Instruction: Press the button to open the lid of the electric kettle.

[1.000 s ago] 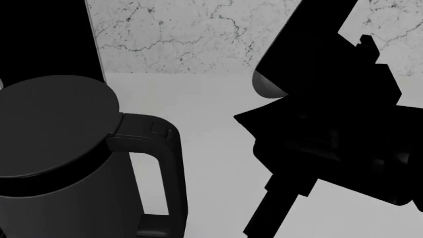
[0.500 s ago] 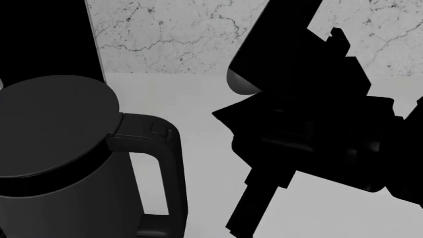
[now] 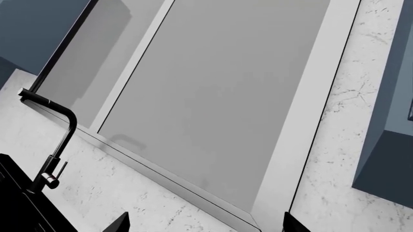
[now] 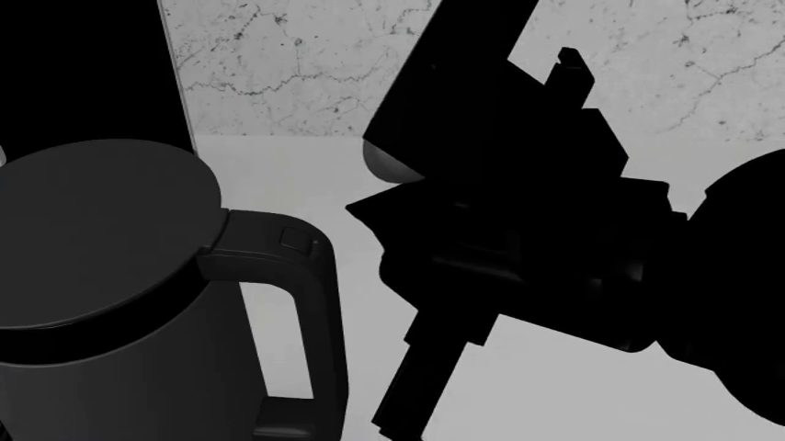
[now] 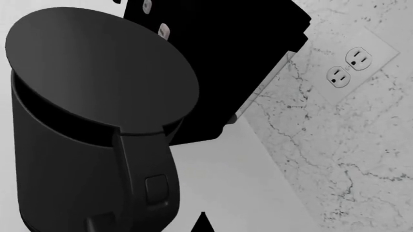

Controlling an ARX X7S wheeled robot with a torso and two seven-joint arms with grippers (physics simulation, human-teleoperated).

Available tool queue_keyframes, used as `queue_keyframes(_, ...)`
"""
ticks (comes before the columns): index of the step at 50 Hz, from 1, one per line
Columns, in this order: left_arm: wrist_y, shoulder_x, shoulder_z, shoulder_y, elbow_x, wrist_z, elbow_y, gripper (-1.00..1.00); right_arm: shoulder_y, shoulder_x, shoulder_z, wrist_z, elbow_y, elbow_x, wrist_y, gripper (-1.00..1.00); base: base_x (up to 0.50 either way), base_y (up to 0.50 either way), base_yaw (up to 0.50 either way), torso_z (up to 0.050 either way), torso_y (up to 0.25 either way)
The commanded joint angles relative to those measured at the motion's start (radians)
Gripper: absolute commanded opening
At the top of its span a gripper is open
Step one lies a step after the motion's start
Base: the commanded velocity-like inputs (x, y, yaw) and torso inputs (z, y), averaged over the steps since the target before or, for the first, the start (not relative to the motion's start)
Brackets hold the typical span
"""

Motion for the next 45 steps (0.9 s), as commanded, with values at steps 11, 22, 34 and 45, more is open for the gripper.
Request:
queue_keyframes(11,-0.019,0.033,-0.017,0.002,0.066,-0.031,-0.031,1.00,-0.007,-0.056,-0.016,-0.034,0.002,-0.023,0.002,-1.00,0.00,0.00,0.00,0.000,0.000)
queue_keyframes(22,-0.030,0.024,-0.019,-0.003,0.049,-0.044,-0.028,1.00,-0.002,-0.065,-0.036,-0.043,0.015,-0.040,-0.012,-1.00,0.00,0.00,0.00,0.000,0.000)
queue_keyframes(34,-0.021,0.018,-0.014,0.000,0.045,-0.050,-0.031,1.00,-0.003,-0.085,-0.072,-0.067,0.038,-0.081,-0.048,-1.00,0.00,0.00,0.00,0.000,0.000)
queue_keyframes(45,-0.013,0.015,-0.010,0.008,0.042,-0.055,-0.033,1.00,-0.010,-0.097,-0.084,-0.077,0.040,-0.086,-0.069,-1.00,0.00,0.00,0.00,0.000,0.000)
